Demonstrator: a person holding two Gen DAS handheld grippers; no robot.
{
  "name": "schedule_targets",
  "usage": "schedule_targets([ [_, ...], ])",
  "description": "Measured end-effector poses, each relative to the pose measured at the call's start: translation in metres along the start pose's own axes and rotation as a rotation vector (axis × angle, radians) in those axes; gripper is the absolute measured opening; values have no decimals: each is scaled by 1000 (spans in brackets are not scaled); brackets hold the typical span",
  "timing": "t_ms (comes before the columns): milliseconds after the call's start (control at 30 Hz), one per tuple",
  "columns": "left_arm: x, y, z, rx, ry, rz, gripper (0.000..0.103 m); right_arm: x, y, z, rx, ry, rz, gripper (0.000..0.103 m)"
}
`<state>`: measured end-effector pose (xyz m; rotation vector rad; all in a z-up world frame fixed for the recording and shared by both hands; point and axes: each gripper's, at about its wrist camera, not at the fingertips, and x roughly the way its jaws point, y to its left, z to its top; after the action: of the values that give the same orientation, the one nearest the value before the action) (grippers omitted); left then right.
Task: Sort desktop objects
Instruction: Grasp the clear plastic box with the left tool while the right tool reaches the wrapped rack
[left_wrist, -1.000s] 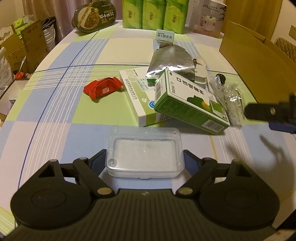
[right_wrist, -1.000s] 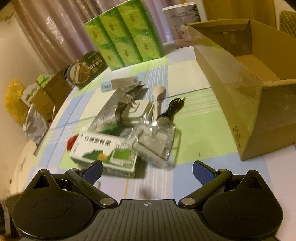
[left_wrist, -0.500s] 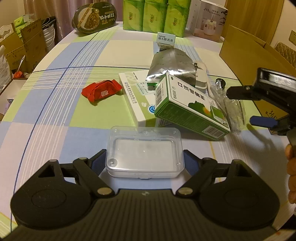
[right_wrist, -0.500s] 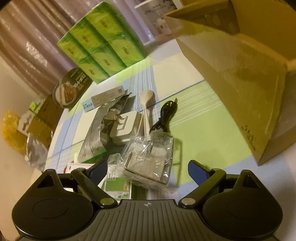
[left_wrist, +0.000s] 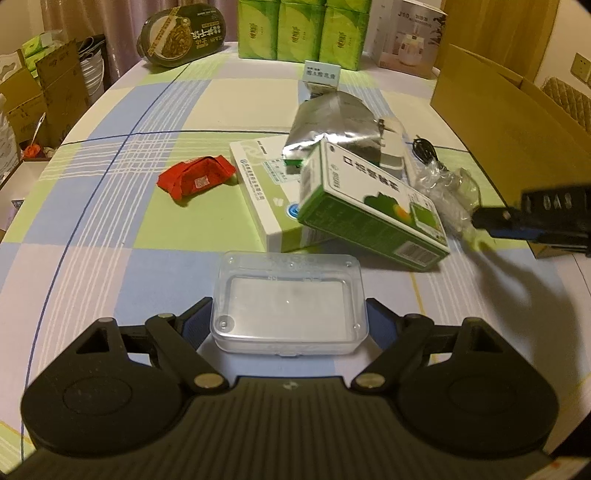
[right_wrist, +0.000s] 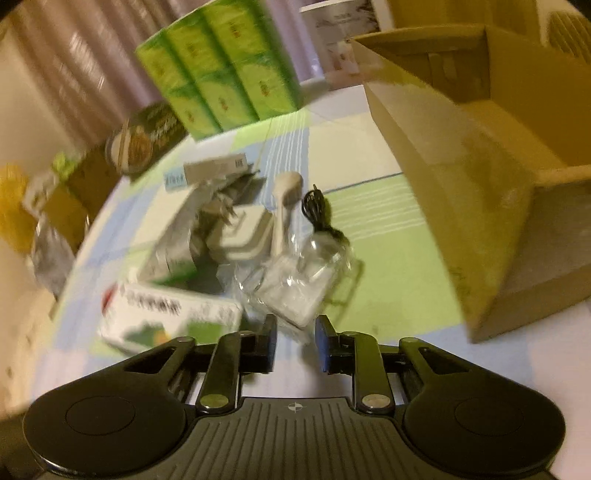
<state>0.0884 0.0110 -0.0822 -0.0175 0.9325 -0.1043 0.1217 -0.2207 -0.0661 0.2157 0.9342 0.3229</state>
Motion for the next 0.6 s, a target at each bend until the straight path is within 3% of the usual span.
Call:
schedule_targets([
  [67,-1,-2,-2,2,-1,-2,83,-6,-3,-5,-6,3,7,23],
  [133,-2,-3,-3,3,-2,-1,83,-11,-4,-8,4,-12,11,41],
  [167,-2,-4,-3,0,-2,-2,83,-12,-3,-8,16,-22,12,67],
  [200,-3,-3,-3,-5,-2,-3,83,-12,-2,-7,25,-35,13,79],
  [400,-2,0,2,-8,-25,5,83,1,7,7,11,-47,-4,79],
  [600,4,6,5,-28,-25,7,83,20,0,24,158,-40,-31,85],
])
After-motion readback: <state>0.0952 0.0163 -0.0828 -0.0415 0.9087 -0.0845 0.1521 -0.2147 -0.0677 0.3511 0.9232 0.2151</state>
